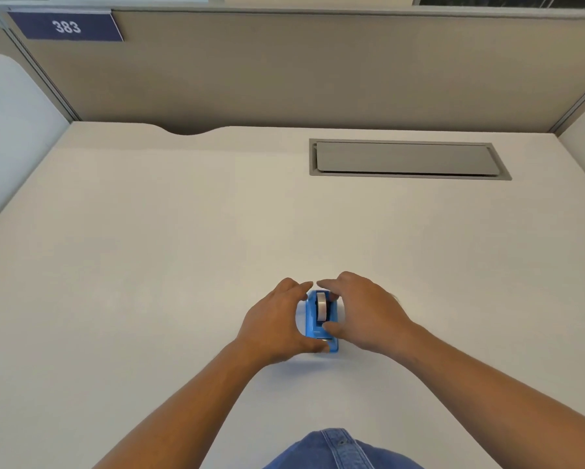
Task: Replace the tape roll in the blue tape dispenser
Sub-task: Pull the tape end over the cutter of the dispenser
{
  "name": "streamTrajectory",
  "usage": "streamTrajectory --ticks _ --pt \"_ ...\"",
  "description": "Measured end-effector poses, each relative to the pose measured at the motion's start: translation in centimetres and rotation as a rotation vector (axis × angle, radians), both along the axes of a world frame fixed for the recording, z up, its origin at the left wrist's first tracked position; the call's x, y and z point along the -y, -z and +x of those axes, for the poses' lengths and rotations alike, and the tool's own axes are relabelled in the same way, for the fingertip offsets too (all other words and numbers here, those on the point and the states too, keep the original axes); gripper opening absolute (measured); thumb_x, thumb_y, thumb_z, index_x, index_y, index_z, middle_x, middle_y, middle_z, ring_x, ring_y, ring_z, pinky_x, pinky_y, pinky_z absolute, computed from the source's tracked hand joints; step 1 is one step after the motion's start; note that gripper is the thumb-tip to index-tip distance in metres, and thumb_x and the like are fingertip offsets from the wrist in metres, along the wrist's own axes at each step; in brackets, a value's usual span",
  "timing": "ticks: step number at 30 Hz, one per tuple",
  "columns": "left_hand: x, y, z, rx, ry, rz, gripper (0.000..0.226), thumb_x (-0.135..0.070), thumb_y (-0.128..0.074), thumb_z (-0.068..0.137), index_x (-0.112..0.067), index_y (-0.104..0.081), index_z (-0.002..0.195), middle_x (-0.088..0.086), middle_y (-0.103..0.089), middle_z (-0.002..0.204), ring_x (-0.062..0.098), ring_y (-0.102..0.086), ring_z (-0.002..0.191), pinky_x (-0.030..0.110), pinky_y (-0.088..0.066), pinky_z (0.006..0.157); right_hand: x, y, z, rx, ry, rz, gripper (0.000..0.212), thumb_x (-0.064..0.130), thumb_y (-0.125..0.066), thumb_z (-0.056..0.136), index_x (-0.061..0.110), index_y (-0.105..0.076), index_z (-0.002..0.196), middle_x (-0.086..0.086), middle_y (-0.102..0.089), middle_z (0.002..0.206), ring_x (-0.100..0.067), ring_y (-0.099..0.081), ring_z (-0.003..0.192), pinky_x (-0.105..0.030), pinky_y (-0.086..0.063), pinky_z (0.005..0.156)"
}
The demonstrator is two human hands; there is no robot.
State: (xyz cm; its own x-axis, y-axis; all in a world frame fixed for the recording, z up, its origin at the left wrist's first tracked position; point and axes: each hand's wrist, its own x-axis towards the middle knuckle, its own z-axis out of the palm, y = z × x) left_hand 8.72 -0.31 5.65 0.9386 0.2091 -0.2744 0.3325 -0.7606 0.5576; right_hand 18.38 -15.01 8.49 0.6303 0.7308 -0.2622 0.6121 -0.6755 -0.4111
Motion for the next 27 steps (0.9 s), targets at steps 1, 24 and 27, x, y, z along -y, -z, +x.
streamTrajectory --ticks 1,24,27 --pt "-0.1 -0.2 0.1 0.003 -0.008 -0.006 0.103 -0.063 -0.081 0.058 -0.032 -0.035 0.145 -0.015 -0.047 0.132 0.004 -0.048 0.091 0.021 -0.045 0.078 0.1 -0.1 -0.1 -0.005 0.019 0.020 0.061 0.036 -0.070 0.078 0.033 -0.048 0.134 0.009 -0.057 0.115 -0.014 -0.056 0.103 -0.026 -0.046 0.076" --pt "0.7 -1.6 2.2 0.041 -0.015 0.078 0.033 -0.035 -0.074 0.075 -0.030 -0.068 0.108 -0.009 -0.057 0.107 0.015 -0.060 0.087 0.026 -0.046 0.066 -2.1 -1.3 -0.8 0.249 -0.050 -0.093 0.017 0.025 -0.052 0.089 0.019 -0.068 0.085 0.002 -0.063 0.082 -0.019 -0.059 0.077 -0.033 -0.045 0.060" --pt "0.8 -1.7 2.2 0.044 -0.015 0.089 0.030 -0.037 -0.073 0.076 -0.031 -0.067 0.105 -0.010 -0.057 0.106 0.014 -0.059 0.085 0.025 -0.044 0.064 -2.1 -1.2 -0.7 0.273 -0.074 -0.105 0.016 0.020 -0.052 0.089 0.019 -0.067 0.085 0.003 -0.059 0.078 -0.019 -0.058 0.074 -0.031 -0.042 0.056"
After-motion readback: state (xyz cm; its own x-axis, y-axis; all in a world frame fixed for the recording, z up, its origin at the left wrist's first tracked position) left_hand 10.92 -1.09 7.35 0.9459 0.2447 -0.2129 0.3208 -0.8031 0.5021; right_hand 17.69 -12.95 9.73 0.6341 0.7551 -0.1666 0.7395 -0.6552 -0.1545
